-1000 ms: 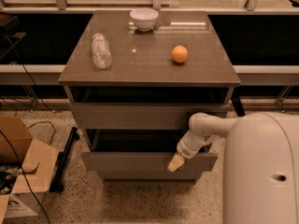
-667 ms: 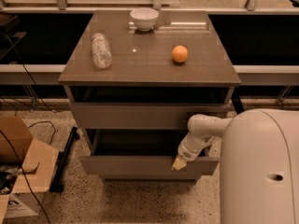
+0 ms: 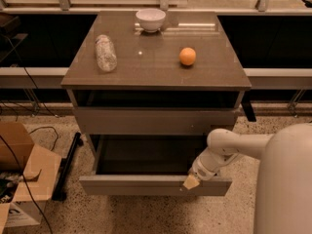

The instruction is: Open middle drawer

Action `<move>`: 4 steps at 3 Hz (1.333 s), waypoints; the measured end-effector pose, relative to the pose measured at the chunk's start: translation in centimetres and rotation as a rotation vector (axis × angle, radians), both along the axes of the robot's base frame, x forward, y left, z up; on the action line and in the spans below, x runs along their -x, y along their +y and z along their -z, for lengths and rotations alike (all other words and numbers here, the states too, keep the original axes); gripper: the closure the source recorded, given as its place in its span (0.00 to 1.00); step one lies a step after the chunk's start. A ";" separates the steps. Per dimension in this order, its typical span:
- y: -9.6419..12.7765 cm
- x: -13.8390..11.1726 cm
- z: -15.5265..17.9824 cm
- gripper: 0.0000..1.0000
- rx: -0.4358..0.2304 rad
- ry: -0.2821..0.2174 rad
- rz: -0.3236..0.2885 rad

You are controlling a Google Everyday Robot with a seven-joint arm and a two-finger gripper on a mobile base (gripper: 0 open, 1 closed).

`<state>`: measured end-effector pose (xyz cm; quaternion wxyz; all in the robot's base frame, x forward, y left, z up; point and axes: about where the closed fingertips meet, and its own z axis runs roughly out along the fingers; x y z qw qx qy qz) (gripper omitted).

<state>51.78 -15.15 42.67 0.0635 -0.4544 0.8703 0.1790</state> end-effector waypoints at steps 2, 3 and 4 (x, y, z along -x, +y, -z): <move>0.6 6.5 0.6 0.00 -0.070 0.129 0.139; 0.7 6.3 0.6 0.00 -0.070 0.129 0.139; 1.3 10.2 0.8 0.00 -0.086 0.232 0.199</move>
Offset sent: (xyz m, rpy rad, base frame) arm -0.1556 0.0129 -0.0111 0.1858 0.3092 -0.3546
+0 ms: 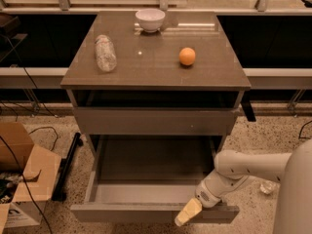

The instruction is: Open middle drawer

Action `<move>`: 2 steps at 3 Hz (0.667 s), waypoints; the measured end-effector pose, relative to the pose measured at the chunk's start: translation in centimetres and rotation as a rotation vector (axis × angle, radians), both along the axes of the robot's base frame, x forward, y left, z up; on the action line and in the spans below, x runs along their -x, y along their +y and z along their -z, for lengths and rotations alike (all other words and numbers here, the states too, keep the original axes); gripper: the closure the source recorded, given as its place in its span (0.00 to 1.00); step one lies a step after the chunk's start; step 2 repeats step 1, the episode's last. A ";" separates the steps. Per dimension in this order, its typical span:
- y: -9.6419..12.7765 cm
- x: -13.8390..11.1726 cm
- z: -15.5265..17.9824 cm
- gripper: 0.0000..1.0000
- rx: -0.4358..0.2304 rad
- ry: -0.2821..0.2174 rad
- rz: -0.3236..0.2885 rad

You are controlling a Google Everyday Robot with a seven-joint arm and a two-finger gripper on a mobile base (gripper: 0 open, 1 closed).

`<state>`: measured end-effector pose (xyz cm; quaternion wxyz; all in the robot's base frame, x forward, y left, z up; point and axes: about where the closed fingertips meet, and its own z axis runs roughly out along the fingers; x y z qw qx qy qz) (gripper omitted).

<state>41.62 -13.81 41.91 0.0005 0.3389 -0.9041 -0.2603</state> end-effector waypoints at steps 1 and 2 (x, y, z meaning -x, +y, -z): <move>0.0 0.0 0.0 0.00 0.000 0.000 0.000; 0.0 0.0 0.0 0.00 0.000 0.000 0.000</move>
Offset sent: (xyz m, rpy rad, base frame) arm 0.0000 0.0000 0.0000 0.0000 0.0000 0.0000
